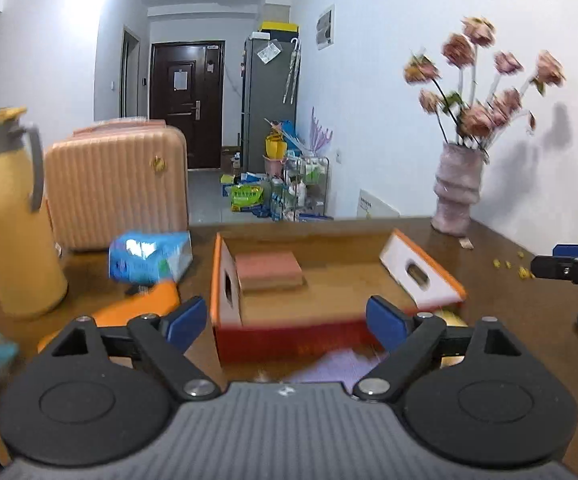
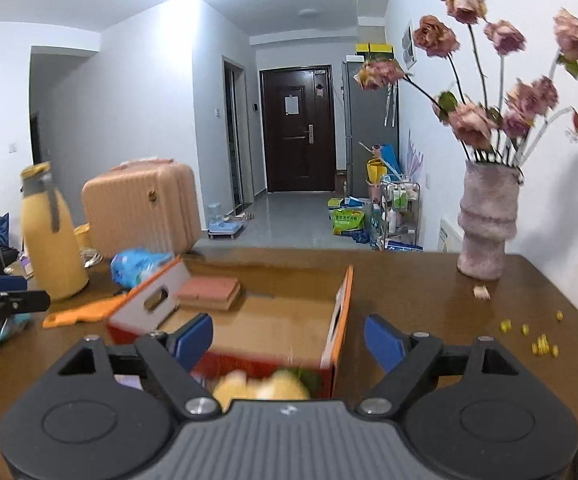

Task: Organize soft objects

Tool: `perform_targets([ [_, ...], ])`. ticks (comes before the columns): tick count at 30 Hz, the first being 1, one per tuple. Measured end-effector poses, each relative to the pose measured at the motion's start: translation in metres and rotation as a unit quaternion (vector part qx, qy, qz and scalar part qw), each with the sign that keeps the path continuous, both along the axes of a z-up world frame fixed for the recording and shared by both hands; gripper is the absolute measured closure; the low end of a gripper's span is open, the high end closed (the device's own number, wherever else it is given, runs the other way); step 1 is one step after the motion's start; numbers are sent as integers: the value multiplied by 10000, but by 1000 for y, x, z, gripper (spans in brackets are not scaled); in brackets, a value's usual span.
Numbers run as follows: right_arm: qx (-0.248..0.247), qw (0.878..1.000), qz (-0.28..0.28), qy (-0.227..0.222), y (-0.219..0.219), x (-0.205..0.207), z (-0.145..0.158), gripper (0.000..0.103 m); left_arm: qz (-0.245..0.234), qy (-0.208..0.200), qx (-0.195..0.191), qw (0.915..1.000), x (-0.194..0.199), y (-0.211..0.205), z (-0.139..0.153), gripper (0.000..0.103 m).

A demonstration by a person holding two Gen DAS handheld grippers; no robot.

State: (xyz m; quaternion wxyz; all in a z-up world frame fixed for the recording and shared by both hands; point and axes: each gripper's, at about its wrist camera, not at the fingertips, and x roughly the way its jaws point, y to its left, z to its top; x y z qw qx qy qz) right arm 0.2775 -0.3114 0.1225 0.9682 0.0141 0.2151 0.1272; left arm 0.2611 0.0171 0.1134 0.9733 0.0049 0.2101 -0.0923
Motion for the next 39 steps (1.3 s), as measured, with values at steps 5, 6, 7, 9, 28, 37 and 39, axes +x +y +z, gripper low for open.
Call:
perform_targets([
  [5, 9, 9999, 160, 3, 5, -67, -52, 20, -30, -8, 37, 10000, -61, -13, -38, 15],
  [6, -45, 9999, 153, -9, 7, -79, -61, 19, -14, 80, -16, 10000, -68, -14, -44, 15],
  [7, -78, 9999, 144, -16, 9, -88, -70, 19, -24, 165, -53, 9998, -71, -13, -48, 15],
  [9, -51, 9999, 95, 114, 10, -98, -83, 19, -39, 328, -112, 9994, -71, -14, -52, 15],
  [28, 405, 9977, -9, 545, -1, 10, -117, 29, -1350, 1427, 63, 9805, 109, -124, -87, 54],
  [37, 371, 9952, 262, 868, 9, 32, -135, 51, -1602, 1838, -449, 9688, 132, -122, -106, 54],
  [39, 333, 9957, 258, 827, 10, 29, -134, 53, -1598, 1837, -523, 9685, 133, -122, -106, 54],
])
